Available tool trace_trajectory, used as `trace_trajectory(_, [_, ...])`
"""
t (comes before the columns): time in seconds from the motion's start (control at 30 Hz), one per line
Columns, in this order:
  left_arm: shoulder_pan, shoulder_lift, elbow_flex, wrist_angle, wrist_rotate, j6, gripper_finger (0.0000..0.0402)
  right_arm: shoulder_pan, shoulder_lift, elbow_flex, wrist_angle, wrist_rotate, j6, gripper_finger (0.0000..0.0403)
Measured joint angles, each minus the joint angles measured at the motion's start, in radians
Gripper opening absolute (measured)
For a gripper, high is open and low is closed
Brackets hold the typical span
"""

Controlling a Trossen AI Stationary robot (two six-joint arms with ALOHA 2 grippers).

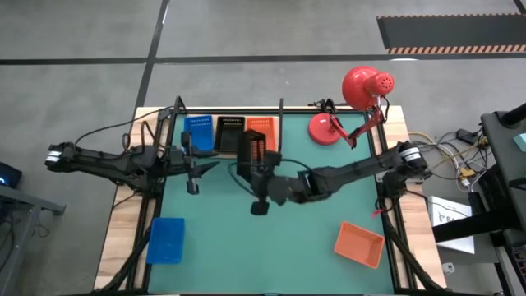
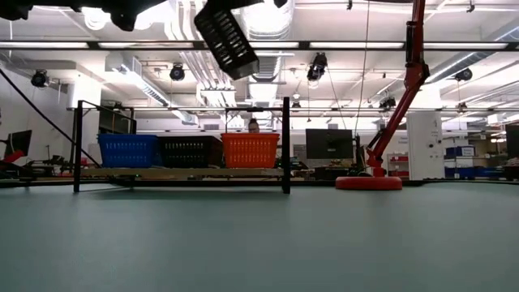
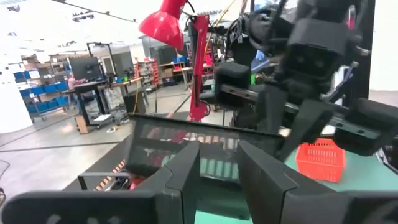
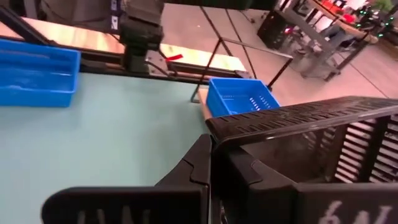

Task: Stack baskets on shelf by color
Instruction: Stack the black bin on top of the black bins on the shelf

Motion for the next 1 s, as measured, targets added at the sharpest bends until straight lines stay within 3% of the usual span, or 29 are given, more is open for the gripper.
trace_trajectory(0.3, [0.000, -0.023, 0.002, -0.032, -0.002, 0.008, 0.0091, -0.128, 0.034, 0.028, 0.029, -0.019, -0.041, 0.0009])
trace_trajectory(0.57, [0.000, -0.056, 0.002, -0.052, -0.005, 0.025, 0.0091, -0.267, 0.136, 0.069, 0.148, -0.322, 0.025, 0.0009])
trace_trajectory(0.8, [0.000, -0.071, 0.001, -0.084, -0.010, 0.048, 0.0091, -0.327, 0.255, 0.185, 0.142, -0.325, 0.003, 0.0009])
trace_trajectory(1.0, [0.000, -0.089, 0.001, -0.095, -0.012, 0.049, 0.0091, -0.356, 0.327, 0.280, 0.032, -0.326, 0.000, 0.0009])
